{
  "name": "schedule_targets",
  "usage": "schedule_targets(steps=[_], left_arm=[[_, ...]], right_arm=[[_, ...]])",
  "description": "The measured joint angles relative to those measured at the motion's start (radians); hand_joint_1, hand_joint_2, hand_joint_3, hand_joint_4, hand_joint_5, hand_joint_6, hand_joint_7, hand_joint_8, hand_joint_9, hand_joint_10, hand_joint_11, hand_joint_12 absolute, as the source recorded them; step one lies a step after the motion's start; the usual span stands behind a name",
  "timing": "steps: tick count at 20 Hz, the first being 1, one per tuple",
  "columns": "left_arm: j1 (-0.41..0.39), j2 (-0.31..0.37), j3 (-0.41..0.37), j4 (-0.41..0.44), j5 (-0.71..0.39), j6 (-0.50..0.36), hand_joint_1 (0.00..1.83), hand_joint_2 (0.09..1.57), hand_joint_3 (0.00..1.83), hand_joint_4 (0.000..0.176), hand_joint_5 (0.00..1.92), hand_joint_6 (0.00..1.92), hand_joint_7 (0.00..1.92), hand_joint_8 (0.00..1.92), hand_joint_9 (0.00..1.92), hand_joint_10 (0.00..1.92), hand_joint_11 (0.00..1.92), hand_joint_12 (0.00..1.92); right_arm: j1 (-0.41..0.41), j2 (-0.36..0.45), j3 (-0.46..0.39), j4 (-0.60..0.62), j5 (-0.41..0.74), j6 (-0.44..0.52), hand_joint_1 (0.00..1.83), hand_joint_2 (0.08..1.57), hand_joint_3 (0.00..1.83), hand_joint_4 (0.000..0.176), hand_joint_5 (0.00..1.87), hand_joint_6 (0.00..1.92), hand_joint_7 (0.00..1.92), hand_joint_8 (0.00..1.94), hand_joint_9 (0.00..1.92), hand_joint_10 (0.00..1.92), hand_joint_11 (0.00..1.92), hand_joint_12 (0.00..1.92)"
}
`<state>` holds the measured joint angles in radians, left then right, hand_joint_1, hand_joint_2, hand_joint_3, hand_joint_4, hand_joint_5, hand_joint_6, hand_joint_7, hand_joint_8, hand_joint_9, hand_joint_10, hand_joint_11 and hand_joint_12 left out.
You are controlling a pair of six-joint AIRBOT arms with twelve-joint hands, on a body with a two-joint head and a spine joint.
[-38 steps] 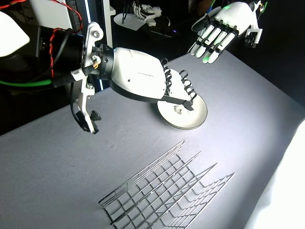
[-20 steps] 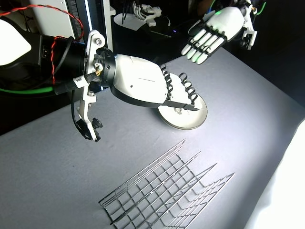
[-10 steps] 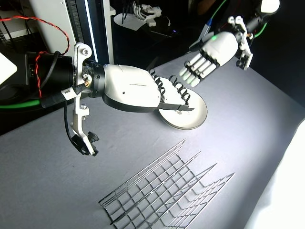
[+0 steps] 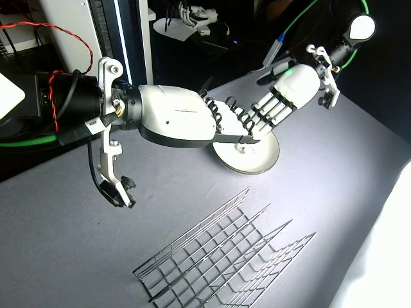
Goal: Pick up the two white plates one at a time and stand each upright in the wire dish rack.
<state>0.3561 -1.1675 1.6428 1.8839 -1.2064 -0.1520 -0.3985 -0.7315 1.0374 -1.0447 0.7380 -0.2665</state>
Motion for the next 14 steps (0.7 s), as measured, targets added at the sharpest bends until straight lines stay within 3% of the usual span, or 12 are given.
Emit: schedule_targets(steps=[6, 14], left_arm=[[0.015, -0.038, 0.076, -0.003, 0.011, -0.006, 0.00, 1.05, 0.00, 0.000, 0.02, 0.01, 0.00, 0.00, 0.00, 0.00, 0.00, 0.00], [0.047, -0.051, 0.102, -0.030, 0.003, -0.003, 0.00, 1.07, 0.00, 0.000, 0.02, 0.00, 0.00, 0.00, 0.00, 0.00, 0.00, 0.00]], right_arm=[[0.000, 0.000, 0.002, 0.000, 0.002, -0.003, 0.00, 1.21, 0.00, 0.000, 0.00, 0.00, 0.00, 0.00, 0.00, 0.00, 0.00, 0.00], [-0.019, 0.000, 0.002, 0.001, 0.019, -0.012, 0.00, 1.19, 0.00, 0.000, 0.00, 0.00, 0.00, 0.00, 0.00, 0.00, 0.00, 0.00]])
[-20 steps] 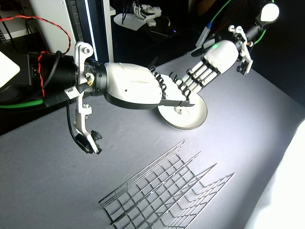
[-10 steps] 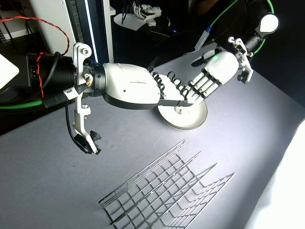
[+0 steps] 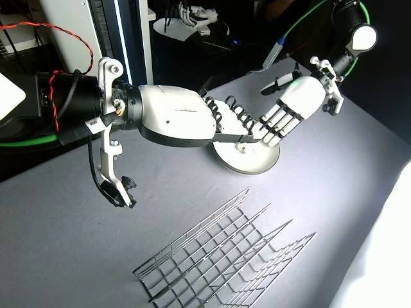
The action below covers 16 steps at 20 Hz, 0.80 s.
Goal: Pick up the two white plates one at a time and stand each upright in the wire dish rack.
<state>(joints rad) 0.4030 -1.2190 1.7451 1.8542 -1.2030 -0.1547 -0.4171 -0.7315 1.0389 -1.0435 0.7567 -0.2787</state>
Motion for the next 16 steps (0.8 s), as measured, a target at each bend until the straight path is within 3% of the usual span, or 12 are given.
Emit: schedule_targets(steps=[5, 10, 11, 13, 16], left_arm=[[0.004, 0.000, 0.000, 0.005, -0.013, 0.004, 0.00, 1.07, 0.00, 0.000, 0.02, 0.01, 0.00, 0.00, 0.00, 0.00, 0.00, 0.00], [0.010, 0.002, -0.014, 0.021, -0.031, 0.005, 0.00, 1.07, 0.00, 0.000, 0.01, 0.00, 0.00, 0.00, 0.00, 0.00, 0.00, 0.00], [0.011, 0.002, -0.014, 0.020, -0.031, 0.005, 0.00, 1.07, 0.00, 0.000, 0.02, 0.00, 0.00, 0.00, 0.00, 0.00, 0.00, 0.00], [0.011, 0.005, -0.014, 0.020, -0.031, 0.009, 0.00, 1.07, 0.00, 0.000, 0.02, 0.00, 0.00, 0.00, 0.00, 0.00, 0.00, 0.00], [0.014, 0.006, -0.014, 0.019, -0.030, 0.023, 0.00, 1.06, 0.00, 0.000, 0.02, 0.00, 0.00, 0.00, 0.00, 0.00, 0.00, 0.00]], right_arm=[[-0.005, 0.000, 0.001, -0.002, 0.011, -0.003, 0.00, 1.20, 0.00, 0.000, 0.00, 0.00, 0.00, 0.00, 0.00, 0.00, 0.00, 0.00], [-0.012, 0.000, 0.005, -0.005, 0.028, -0.007, 0.31, 1.16, 0.00, 0.000, 0.00, 0.00, 0.00, 0.00, 0.00, 0.00, 0.00, 0.00], [-0.012, 0.000, 0.007, -0.004, 0.031, -0.007, 0.26, 1.18, 0.00, 0.000, 0.00, 0.00, 0.00, 0.00, 0.00, 0.00, 0.00, 0.00], [-0.012, 0.000, 0.009, -0.004, 0.030, -0.008, 0.46, 1.14, 0.00, 0.000, 0.00, 0.00, 0.00, 0.00, 0.00, 0.00, 0.00, 0.00], [-0.012, 0.000, 0.009, -0.004, 0.031, -0.008, 0.60, 1.12, 0.00, 0.000, 0.00, 0.00, 0.00, 0.00, 0.00, 0.00, 0.00, 0.00]])
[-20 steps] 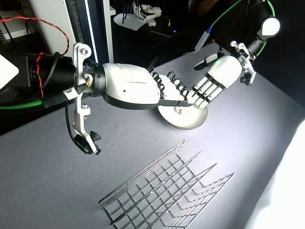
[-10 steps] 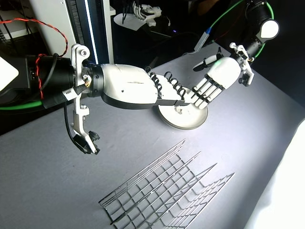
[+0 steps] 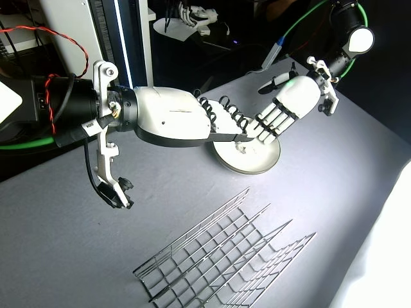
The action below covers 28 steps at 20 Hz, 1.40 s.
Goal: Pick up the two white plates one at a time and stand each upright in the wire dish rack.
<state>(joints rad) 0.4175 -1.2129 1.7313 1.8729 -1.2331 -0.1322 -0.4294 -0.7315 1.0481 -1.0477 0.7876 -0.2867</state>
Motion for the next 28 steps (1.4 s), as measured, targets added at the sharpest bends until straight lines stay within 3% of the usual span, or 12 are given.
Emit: schedule_targets(steps=[4, 10, 16, 17, 26, 28], left_arm=[[0.017, 0.000, -0.004, -0.006, 0.007, 0.009, 0.00, 1.06, 0.00, 0.000, 0.02, 0.00, 0.00, 0.00, 0.00, 0.00, 0.00, 0.00], [0.024, -0.001, -0.004, -0.011, 0.011, 0.021, 0.00, 1.08, 0.00, 0.000, 0.02, 0.00, 0.00, 0.00, 0.00, 0.00, 0.00, 0.00], [0.040, -0.023, -0.004, -0.033, 0.023, 0.024, 0.00, 1.07, 0.00, 0.000, 0.03, 0.00, 0.00, 0.00, 0.00, 0.00, 0.00, 0.00], [0.041, -0.031, -0.004, -0.043, 0.027, 0.025, 0.00, 1.08, 0.00, 0.000, 0.03, 0.00, 0.00, 0.00, 0.00, 0.00, 0.00, 0.00], [0.057, -0.087, -0.019, -0.117, 0.064, 0.033, 0.00, 1.08, 0.00, 0.000, 0.03, 0.00, 0.00, 0.00, 0.00, 0.00, 0.00, 0.00], [0.057, -0.090, -0.019, -0.119, 0.065, 0.033, 0.00, 1.08, 0.00, 0.000, 0.03, 0.00, 0.00, 0.00, 0.00, 0.00, 0.00, 0.00]], right_arm=[[-0.007, 0.000, 0.000, 0.005, 0.003, 0.000, 0.85, 1.04, 0.00, 0.000, 0.00, 0.00, 0.00, 0.00, 0.00, 0.00, 0.00, 0.00], [-0.011, 0.000, 0.000, 0.003, 0.004, -0.001, 0.77, 1.05, 0.00, 0.000, 0.00, 0.00, 0.00, 0.00, 0.00, 0.00, 0.00, 0.00], [-0.018, 0.000, 0.000, 0.004, 0.016, -0.003, 0.82, 1.04, 0.00, 0.000, 0.00, 0.00, 0.00, 0.00, 0.00, 0.00, 0.00, 0.00], [-0.018, 0.000, 0.000, 0.003, 0.016, -0.003, 0.75, 1.05, 0.00, 0.000, 0.00, 0.00, 0.00, 0.00, 0.00, 0.00, 0.00, 0.00], [-0.040, 0.000, 0.001, 0.002, 0.032, -0.006, 0.80, 1.06, 0.00, 0.000, 0.00, 0.00, 0.00, 0.00, 0.00, 0.00, 0.00, 0.00], [-0.051, 0.000, 0.001, 0.005, 0.031, -0.007, 0.95, 1.04, 0.00, 0.000, 0.00, 0.00, 0.00, 0.00, 0.00, 0.00, 0.00, 0.00]])
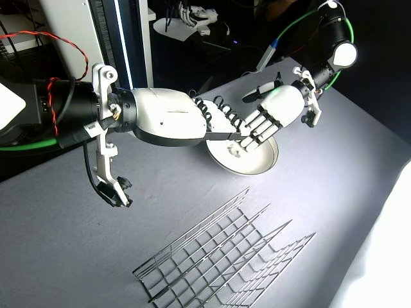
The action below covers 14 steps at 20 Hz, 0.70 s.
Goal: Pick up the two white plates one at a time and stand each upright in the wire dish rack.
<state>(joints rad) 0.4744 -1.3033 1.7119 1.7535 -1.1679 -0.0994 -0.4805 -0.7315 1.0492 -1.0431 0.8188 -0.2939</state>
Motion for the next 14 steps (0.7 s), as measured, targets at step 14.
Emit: schedule_targets(steps=[14], left_arm=[[-0.067, 0.055, 0.012, 0.099, -0.025, -0.033, 0.00, 1.08, 0.00, 0.000, 0.04, 0.00, 0.00, 0.00, 0.00, 0.00, 0.00, 0.00]], right_arm=[[-0.059, -0.019, 0.000, -0.024, 0.006, -0.011, 1.12, 0.99, 0.00, 0.000, 0.10, 0.00, 0.09, 0.00, 0.07, 0.01, 0.00, 0.55]])
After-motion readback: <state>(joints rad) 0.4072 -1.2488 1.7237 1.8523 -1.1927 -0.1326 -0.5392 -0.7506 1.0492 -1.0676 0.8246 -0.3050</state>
